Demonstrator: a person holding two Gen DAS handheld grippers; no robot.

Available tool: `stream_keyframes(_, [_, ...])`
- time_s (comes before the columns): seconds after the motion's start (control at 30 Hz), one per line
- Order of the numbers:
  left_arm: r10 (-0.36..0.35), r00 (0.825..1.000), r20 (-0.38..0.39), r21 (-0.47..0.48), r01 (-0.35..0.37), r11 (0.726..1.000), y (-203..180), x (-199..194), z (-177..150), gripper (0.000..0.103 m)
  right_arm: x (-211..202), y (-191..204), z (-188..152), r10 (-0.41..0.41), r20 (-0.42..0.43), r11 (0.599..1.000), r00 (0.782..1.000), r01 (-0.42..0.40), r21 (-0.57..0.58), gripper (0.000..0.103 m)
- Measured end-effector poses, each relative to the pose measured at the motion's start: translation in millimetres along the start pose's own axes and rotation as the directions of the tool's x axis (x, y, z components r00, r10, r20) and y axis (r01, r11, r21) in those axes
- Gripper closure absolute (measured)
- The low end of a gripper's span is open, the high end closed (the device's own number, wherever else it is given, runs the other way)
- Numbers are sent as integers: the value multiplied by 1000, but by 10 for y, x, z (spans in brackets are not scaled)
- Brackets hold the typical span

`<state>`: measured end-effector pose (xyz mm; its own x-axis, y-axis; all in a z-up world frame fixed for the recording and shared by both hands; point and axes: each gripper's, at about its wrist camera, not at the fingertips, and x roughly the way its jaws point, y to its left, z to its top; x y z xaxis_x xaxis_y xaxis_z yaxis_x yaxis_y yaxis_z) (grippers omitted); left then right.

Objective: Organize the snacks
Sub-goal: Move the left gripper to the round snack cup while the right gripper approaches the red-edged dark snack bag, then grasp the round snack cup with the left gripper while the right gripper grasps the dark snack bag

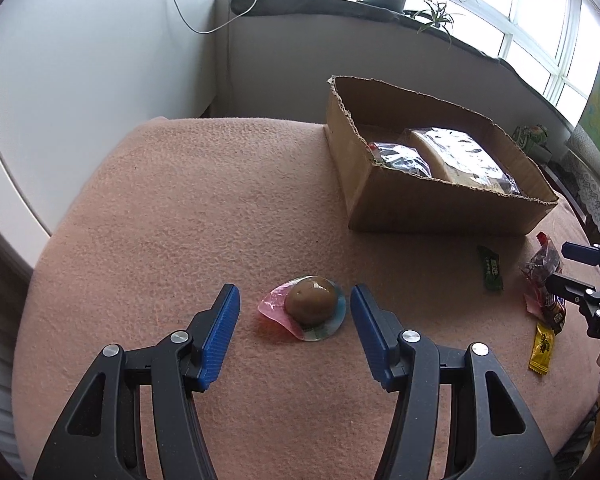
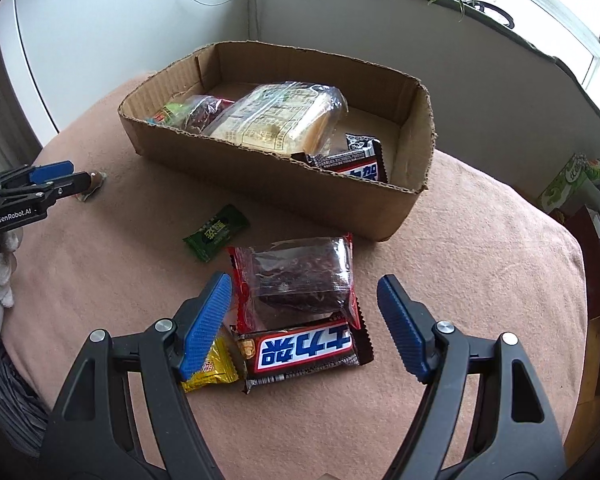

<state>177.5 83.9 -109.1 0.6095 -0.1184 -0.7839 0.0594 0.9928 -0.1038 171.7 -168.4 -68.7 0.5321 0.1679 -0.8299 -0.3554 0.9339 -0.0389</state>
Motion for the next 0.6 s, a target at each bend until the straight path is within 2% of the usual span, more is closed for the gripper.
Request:
stream_keyframes(0.17, [13,1000,-4,17,-13,1000,-34,57,-5,51,105,75,30,-16,-19,1000,1000,16,-20,25])
stream_keyframes(0.23, [13,1000,-11,15,-13,1000,-31,86,5,57,127,93,36,-22,-21,999,1000,21,-25,25])
stream_keyframes(0.37, [13,1000,-23,25,-13,1000,-52,144,10,62,139,109,33,-29,-31,999,999,28,-33,25])
stream_keyframes(0.43, [23,1000,-22,37,-22,999,-85,169,11,62,177,123,42,-35,-35,999,999,34,-35,33])
stream_keyframes(0.5, [24,1000,-20,42,-23,999,-95,174,11,64,181,124,31,-30,-34,999,999,29,-31,35])
stream_keyframes(0.6, [18,1000,-16,37,-17,999,-87,159,9,66,157,116,29,-37,-25,999,999,36,-35,42])
